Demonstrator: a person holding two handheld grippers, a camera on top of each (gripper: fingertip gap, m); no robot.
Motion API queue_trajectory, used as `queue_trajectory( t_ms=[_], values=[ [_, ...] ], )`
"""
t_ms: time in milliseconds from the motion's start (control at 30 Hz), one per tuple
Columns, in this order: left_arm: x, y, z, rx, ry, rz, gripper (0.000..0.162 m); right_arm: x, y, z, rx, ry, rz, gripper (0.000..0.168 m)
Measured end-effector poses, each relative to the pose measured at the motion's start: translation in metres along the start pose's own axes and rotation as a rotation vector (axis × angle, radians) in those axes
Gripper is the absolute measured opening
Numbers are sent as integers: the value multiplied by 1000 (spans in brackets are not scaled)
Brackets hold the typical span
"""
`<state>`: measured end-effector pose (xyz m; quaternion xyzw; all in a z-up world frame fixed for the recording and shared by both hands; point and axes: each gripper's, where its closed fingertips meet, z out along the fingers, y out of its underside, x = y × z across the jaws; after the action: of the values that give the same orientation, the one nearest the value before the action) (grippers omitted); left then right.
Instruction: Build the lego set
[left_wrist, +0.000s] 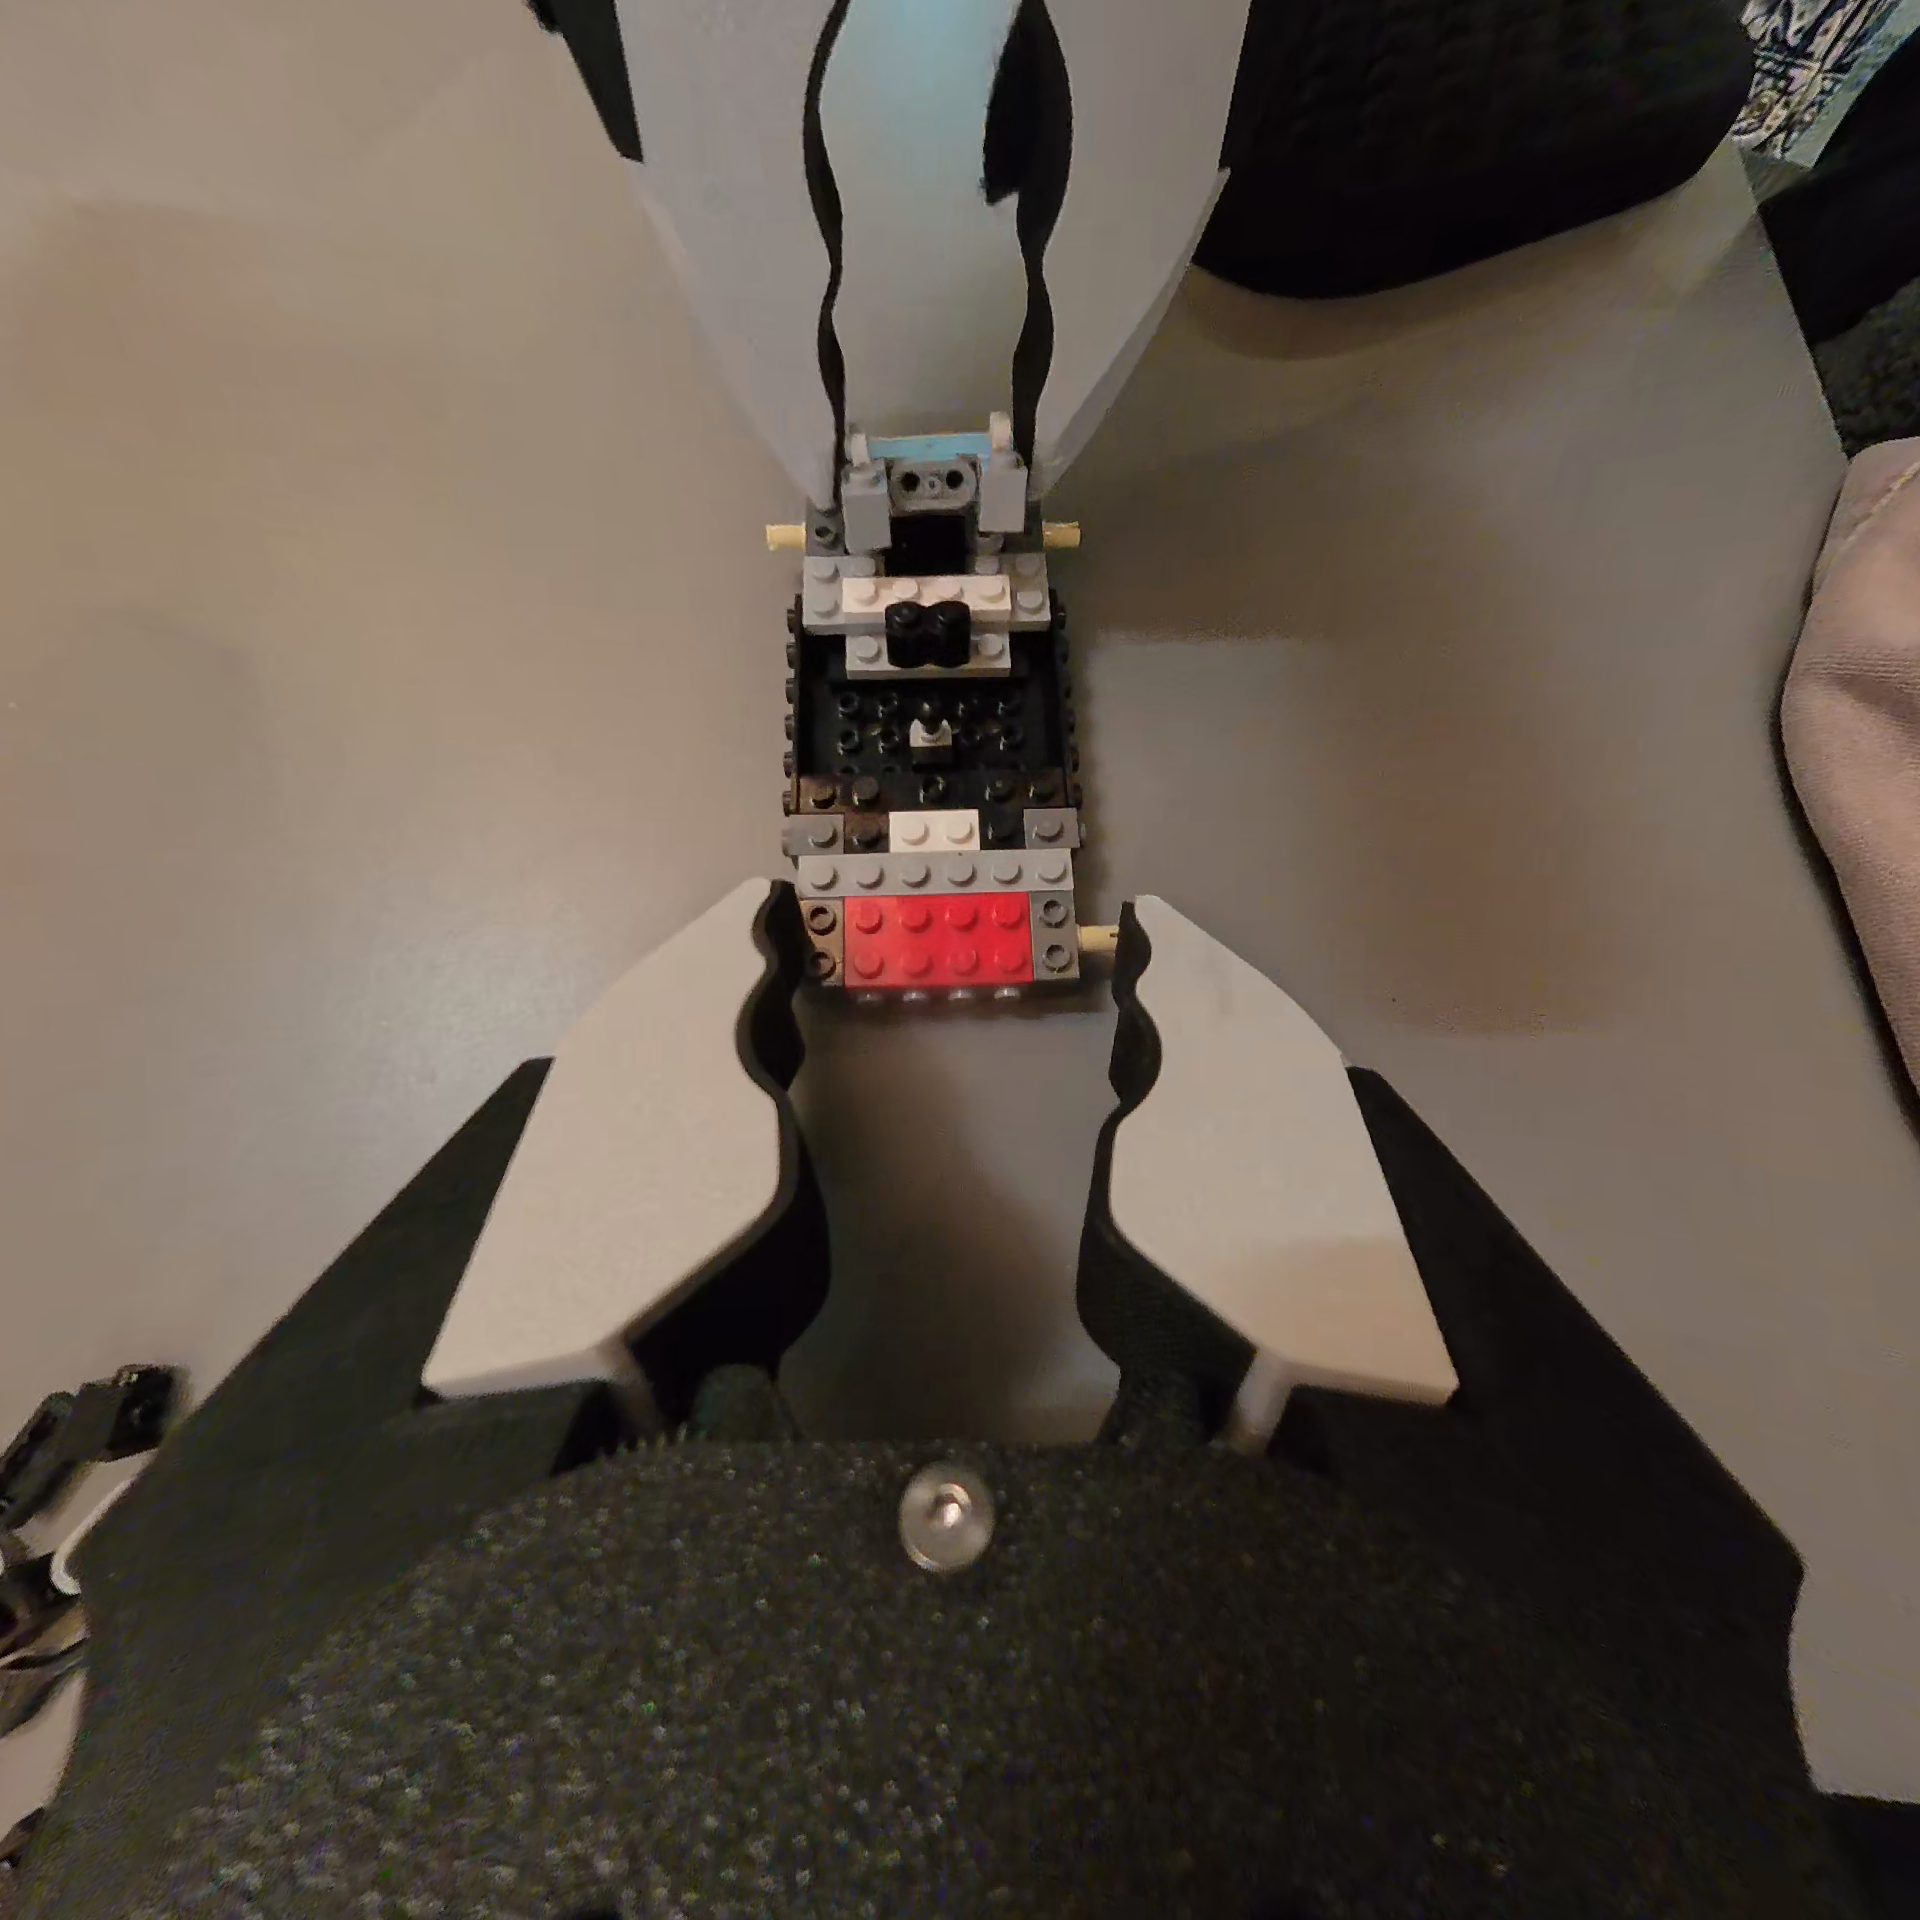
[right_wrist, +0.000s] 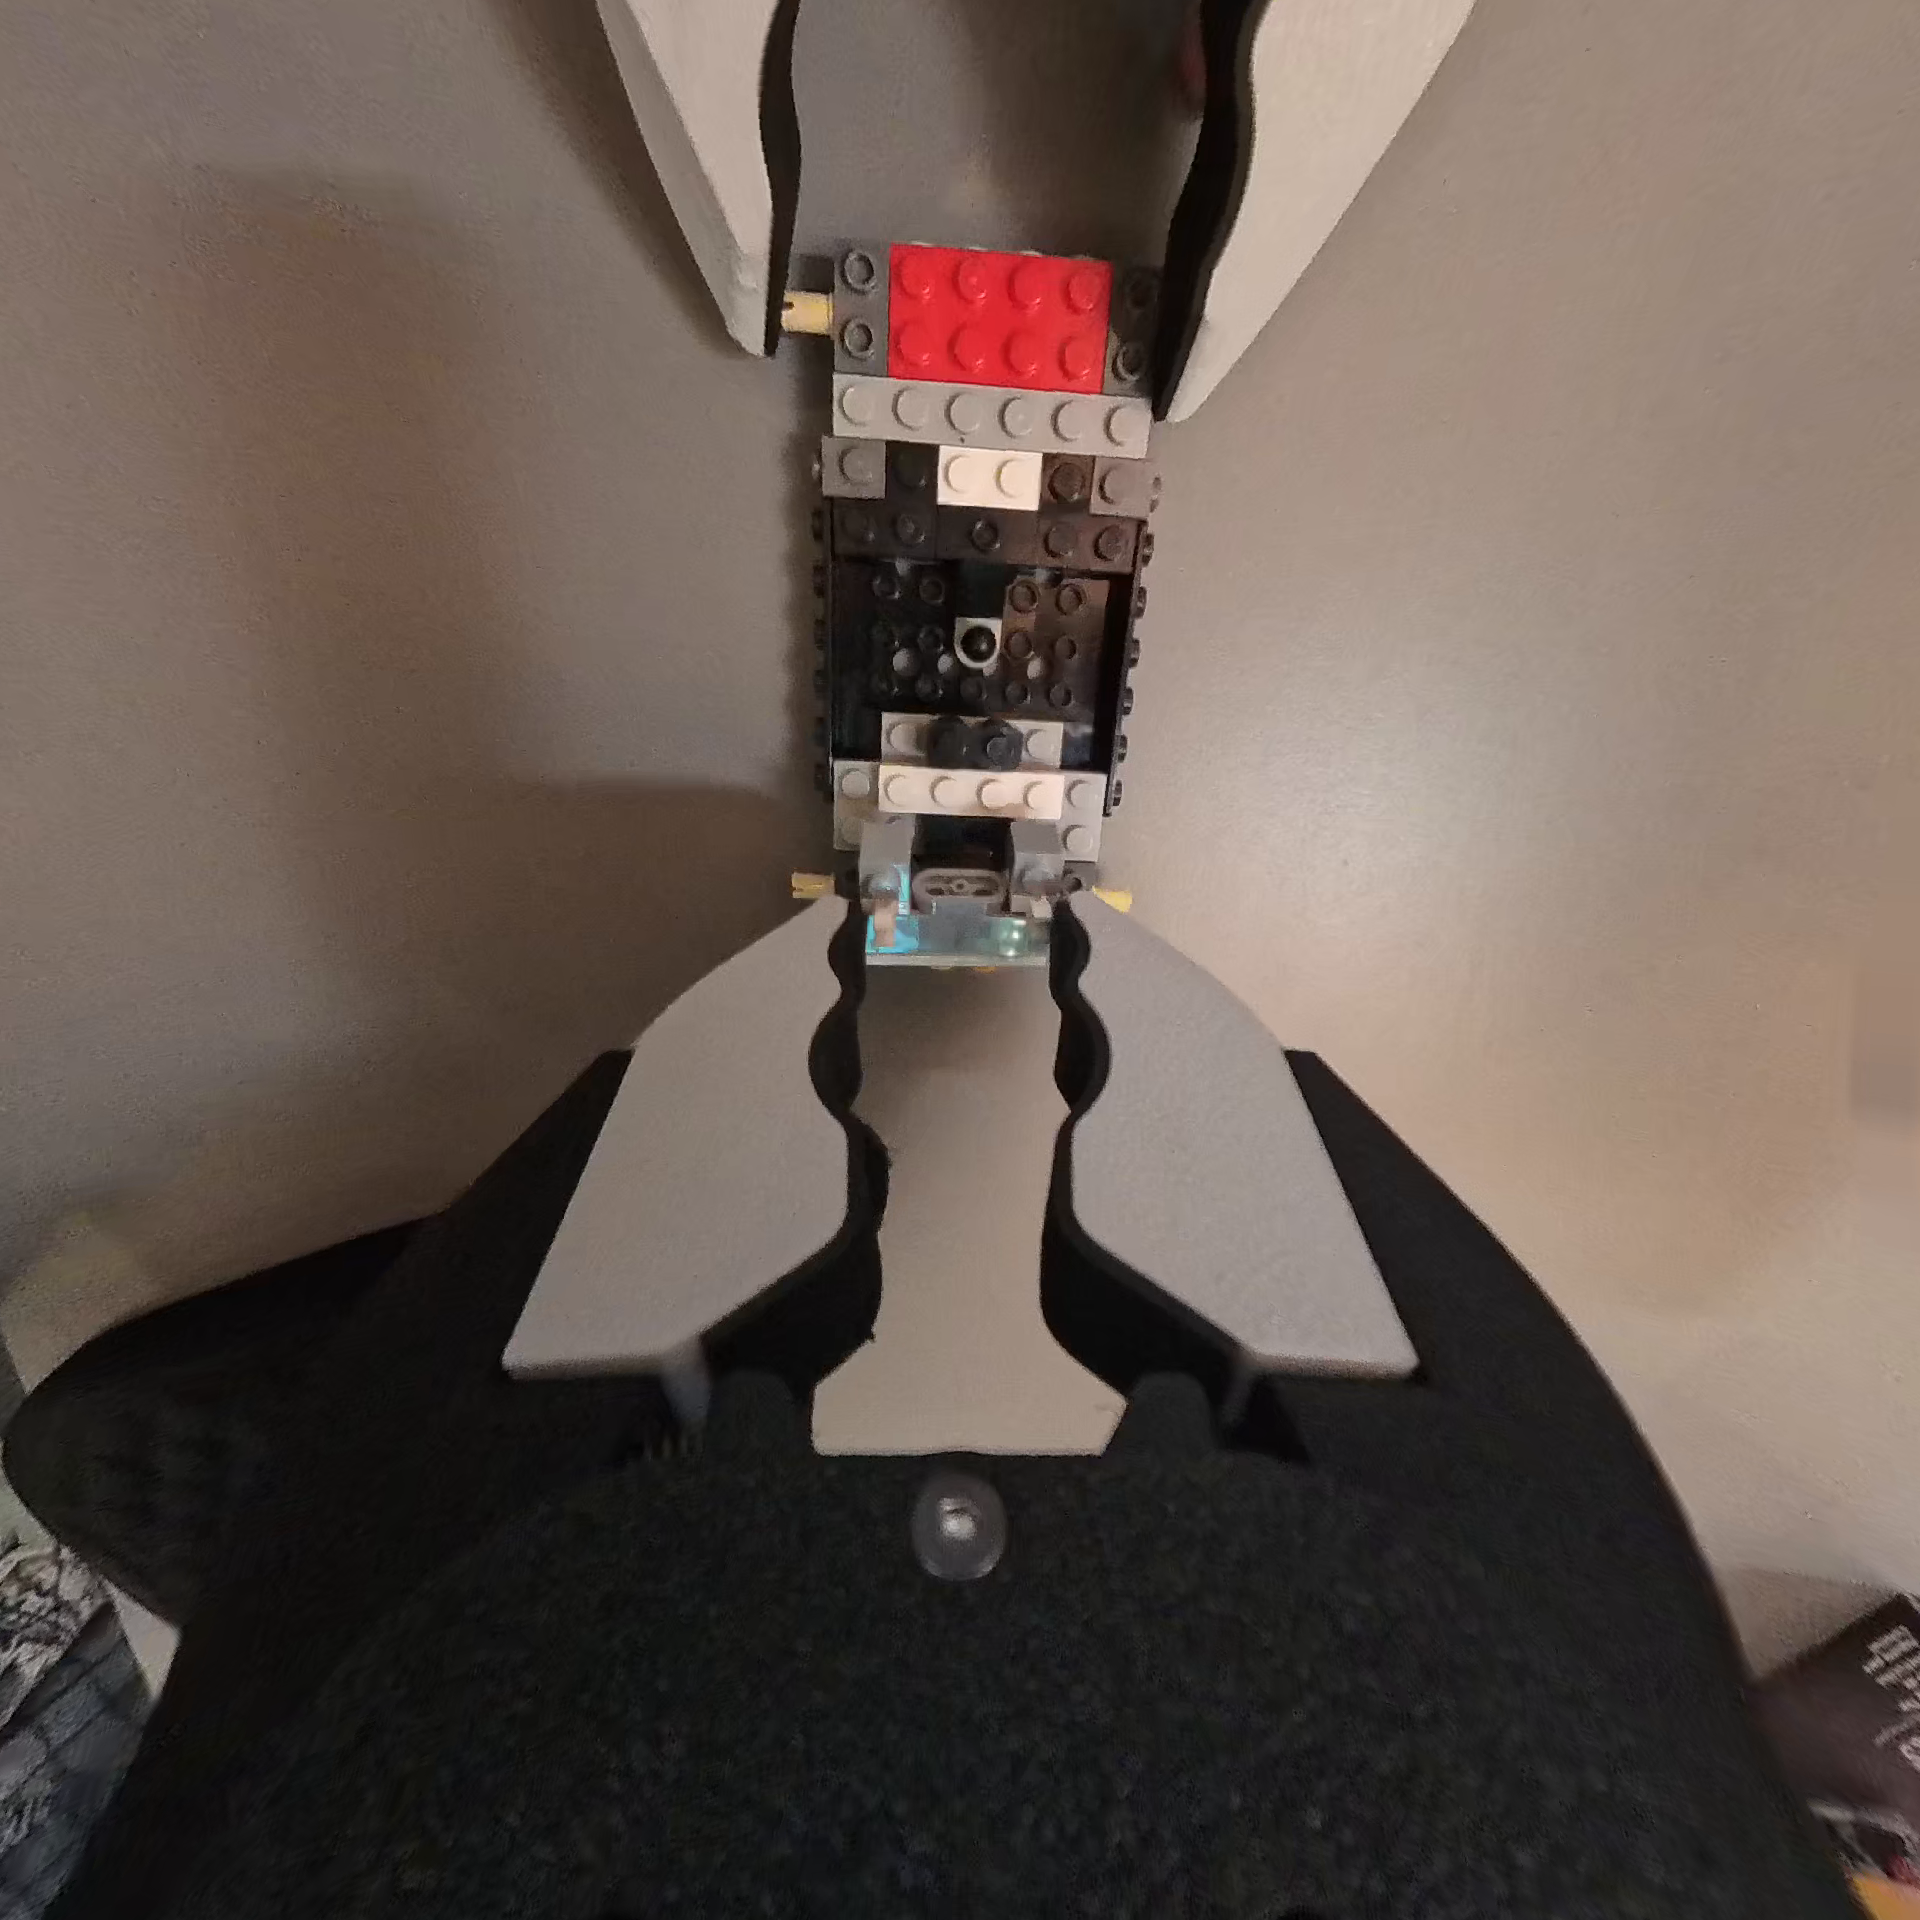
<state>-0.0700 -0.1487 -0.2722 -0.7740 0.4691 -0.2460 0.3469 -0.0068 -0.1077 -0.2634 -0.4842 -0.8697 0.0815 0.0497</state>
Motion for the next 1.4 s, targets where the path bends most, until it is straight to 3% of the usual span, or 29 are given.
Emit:
queue_trajectory(
  t_ms=[300, 567, 967, 1400],
  values=[
    [0, -3, -1, 14, -8, 15, 57, 0, 6, -2, -230, -18, -4, 34],
    [0, -3, -1, 16, -6, 13, 57, 1, 7, -1, -300, -10, -4, 33],
    [-1, -2, -1, 7, -4, 12, 57, 1, 5, 0, -228, 6, 14, 34],
    [-1, -1, -1, 7, 1, 2, 57, 0, 5, -1, 19, 26, 81, 43]
  ],
)
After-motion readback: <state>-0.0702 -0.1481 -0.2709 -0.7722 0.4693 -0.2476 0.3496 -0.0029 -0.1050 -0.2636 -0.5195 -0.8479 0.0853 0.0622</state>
